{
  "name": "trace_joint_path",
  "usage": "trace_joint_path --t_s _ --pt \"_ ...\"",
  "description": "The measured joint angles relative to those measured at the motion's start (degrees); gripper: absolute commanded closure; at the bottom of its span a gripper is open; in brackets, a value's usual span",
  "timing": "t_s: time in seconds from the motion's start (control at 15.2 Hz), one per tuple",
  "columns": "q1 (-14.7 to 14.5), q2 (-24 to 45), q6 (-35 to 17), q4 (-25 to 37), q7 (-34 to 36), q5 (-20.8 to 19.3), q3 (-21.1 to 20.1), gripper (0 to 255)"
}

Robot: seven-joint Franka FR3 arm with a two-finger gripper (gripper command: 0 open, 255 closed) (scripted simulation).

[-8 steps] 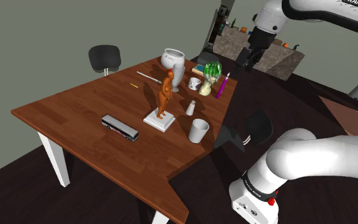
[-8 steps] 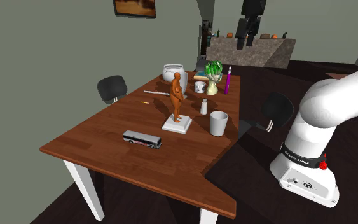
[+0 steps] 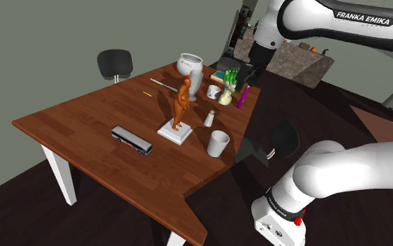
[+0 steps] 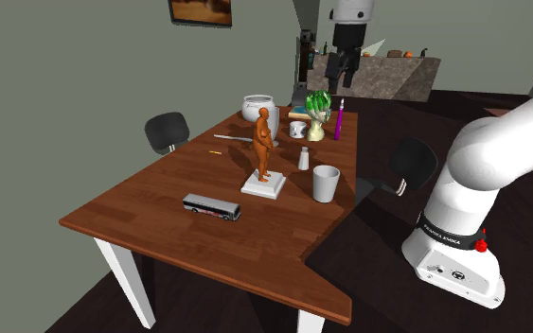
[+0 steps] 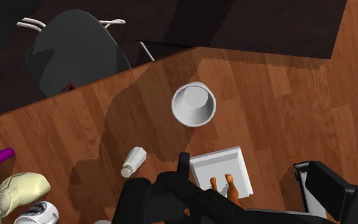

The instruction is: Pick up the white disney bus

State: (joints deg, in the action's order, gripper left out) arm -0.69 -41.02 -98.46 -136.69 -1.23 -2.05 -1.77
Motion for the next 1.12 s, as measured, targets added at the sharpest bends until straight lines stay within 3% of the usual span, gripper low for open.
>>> trace_joint_path --t_s 0.59,1.12 --pt "-2.3 14.62 -14.24 -0.44 3.84 1.84 -4.48 0" --pt "-4.1 29.88 -25.21 3.13 8.38 1.29 -8.75 0"
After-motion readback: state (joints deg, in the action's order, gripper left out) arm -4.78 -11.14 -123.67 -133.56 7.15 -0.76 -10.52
